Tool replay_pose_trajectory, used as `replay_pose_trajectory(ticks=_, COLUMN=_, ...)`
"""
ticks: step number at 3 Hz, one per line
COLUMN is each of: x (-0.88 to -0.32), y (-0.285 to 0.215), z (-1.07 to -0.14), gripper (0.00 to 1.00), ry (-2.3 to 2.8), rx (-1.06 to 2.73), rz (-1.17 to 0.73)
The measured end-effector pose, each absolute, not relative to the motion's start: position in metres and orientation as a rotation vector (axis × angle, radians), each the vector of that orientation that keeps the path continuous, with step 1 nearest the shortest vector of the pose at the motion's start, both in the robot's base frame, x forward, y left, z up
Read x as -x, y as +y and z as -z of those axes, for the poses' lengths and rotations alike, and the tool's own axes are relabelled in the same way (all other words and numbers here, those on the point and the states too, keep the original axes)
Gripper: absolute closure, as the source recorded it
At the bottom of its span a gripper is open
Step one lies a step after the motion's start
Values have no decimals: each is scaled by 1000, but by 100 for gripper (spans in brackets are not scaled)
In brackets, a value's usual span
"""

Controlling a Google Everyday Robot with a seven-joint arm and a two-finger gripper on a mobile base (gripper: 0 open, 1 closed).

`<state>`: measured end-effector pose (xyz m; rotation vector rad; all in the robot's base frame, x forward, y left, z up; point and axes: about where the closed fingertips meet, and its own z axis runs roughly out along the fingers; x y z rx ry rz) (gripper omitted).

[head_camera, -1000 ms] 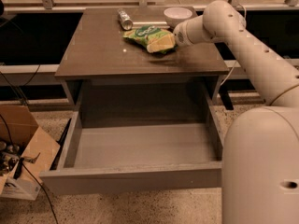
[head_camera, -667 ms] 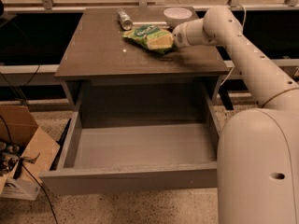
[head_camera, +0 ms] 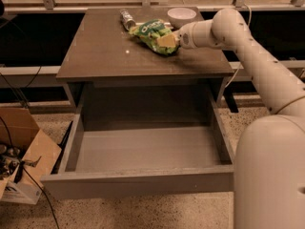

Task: Place green rice chip bag into top drawer

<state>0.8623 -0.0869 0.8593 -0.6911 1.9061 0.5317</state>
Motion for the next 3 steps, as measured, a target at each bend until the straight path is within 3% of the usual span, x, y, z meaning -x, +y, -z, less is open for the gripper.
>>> replay_pose_trajectory(ticks=1, x=-845, y=-86, z=-870, gripper=100, ry=1872, rx=711, rz=-529)
replay_pose_trajectory(ticks=2, x=-802, y=-98, z=-901, gripper=100, ry=1829, rx=744, rz=-479)
replay_pose_trajectory(ticks=3, x=-726, y=-113, z=-928, gripper=100, ry=1843, rx=822, rz=-442)
